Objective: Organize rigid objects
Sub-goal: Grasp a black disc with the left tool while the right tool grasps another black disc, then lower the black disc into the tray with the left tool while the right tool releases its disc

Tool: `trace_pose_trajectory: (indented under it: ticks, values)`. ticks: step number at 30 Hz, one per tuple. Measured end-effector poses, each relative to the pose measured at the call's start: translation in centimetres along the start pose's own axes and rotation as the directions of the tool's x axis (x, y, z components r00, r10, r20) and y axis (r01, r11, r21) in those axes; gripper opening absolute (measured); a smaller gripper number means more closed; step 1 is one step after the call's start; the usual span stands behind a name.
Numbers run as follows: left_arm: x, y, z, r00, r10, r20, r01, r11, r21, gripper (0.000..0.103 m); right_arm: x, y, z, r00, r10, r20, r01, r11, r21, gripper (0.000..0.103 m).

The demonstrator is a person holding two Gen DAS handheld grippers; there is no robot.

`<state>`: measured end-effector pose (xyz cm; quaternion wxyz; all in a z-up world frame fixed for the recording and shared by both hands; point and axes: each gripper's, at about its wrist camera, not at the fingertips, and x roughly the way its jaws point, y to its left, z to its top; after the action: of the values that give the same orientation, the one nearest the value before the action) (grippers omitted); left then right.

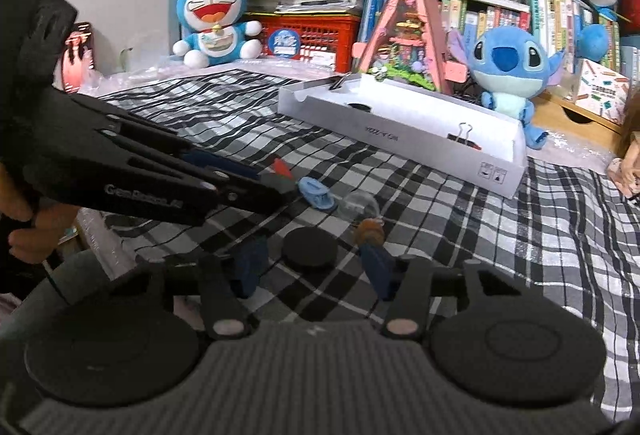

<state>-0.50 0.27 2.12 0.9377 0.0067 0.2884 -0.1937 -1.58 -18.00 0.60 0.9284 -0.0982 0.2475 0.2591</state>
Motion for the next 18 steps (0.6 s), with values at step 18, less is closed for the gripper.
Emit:
trace_pose_trajectory:
  ticks: [18]
  values:
    - [0.1, 0.3, 0.7, 0.999, 0.04, 0.01, -0.04, 0.999, -0.013, 0.026, 0.0, 0.7, 0.6, 1.0, -0.015, -0.011, 0.016, 0.998, 0.065, 0.036]
